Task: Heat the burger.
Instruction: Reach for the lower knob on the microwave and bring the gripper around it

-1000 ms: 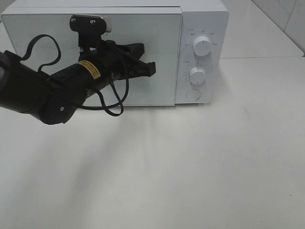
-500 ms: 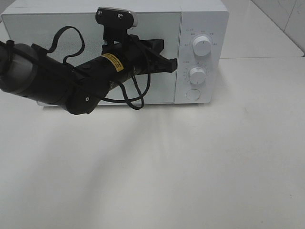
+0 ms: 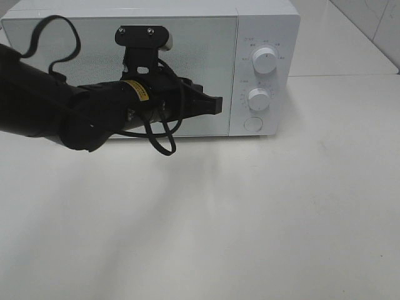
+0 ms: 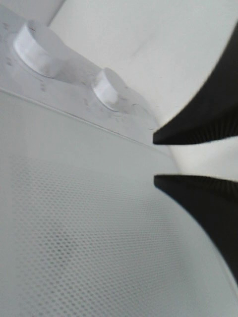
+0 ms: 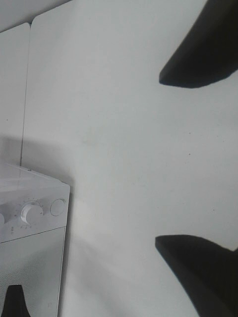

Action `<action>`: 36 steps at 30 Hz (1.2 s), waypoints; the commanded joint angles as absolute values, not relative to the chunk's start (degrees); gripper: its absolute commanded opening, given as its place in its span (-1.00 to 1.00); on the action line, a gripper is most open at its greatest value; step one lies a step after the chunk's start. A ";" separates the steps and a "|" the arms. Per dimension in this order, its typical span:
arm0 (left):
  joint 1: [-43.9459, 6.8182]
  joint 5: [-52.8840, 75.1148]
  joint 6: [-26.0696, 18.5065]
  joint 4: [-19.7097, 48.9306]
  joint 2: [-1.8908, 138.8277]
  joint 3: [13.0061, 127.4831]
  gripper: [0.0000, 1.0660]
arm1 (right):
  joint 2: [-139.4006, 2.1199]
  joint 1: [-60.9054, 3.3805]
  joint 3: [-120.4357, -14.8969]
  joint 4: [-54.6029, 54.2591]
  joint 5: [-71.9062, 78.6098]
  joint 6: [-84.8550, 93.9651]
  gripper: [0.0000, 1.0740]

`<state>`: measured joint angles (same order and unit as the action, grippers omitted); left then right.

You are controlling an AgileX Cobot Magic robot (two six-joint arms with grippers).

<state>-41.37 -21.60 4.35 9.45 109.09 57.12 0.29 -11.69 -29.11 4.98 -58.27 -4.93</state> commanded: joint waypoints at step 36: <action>-32.89 57.30 7.45 -4.13 81.65 56.78 0.87 | 1.72 -11.23 -28.88 5.33 -57.58 -5.61 0.42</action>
<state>-32.95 56.55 7.73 -4.07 82.16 56.84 0.29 -11.69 -29.11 4.98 -58.27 -4.93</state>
